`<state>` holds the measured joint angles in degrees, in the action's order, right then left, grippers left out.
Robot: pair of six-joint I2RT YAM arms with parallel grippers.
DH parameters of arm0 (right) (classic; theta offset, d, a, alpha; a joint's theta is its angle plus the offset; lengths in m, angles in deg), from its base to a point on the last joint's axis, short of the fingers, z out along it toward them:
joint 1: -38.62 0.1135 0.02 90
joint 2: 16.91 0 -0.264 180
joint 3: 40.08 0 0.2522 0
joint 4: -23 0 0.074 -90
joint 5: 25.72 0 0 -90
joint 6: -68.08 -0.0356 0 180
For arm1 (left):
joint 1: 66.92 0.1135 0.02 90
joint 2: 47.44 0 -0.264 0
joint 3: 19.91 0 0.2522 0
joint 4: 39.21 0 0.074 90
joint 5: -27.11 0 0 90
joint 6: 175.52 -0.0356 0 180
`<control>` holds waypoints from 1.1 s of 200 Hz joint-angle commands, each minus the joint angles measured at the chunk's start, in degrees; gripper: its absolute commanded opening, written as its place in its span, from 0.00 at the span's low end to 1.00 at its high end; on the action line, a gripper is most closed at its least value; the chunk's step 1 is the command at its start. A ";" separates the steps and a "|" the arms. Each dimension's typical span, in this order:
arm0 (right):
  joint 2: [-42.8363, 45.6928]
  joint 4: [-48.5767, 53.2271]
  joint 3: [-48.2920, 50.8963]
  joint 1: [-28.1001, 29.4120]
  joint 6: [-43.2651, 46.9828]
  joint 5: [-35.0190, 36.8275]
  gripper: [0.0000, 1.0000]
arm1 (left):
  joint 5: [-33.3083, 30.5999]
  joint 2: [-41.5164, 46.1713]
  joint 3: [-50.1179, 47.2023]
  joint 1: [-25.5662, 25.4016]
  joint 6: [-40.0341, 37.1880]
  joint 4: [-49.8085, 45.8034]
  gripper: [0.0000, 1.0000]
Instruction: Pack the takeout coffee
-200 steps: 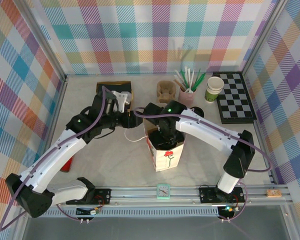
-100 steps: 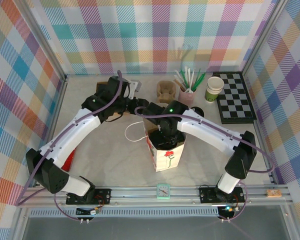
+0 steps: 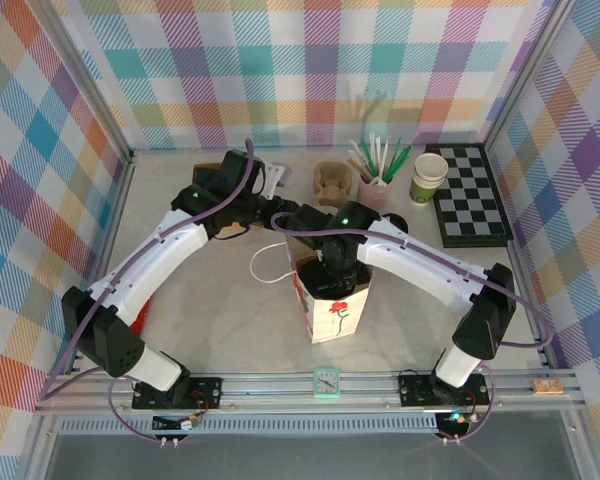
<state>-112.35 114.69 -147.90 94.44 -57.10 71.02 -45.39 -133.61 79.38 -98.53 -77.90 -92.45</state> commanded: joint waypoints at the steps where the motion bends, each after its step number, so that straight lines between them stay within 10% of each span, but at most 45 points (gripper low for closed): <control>1: 0.87 0.08 0.81 -0.22 -0.15 -0.50 0.61 | 1.84 -1.23 2.00 0.41 -1.44 -3.00 0.44; 220: -0.78 0.59 2.08 0.61 -1.95 -2.51 0.60 | -2.03 -2.32 3.84 -1.08 -1.42 -4.29 0.20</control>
<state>-112.39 114.32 -146.50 94.57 -57.98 69.53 -46.99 -135.21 81.05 -99.25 -78.95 -95.42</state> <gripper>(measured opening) 0.839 0.202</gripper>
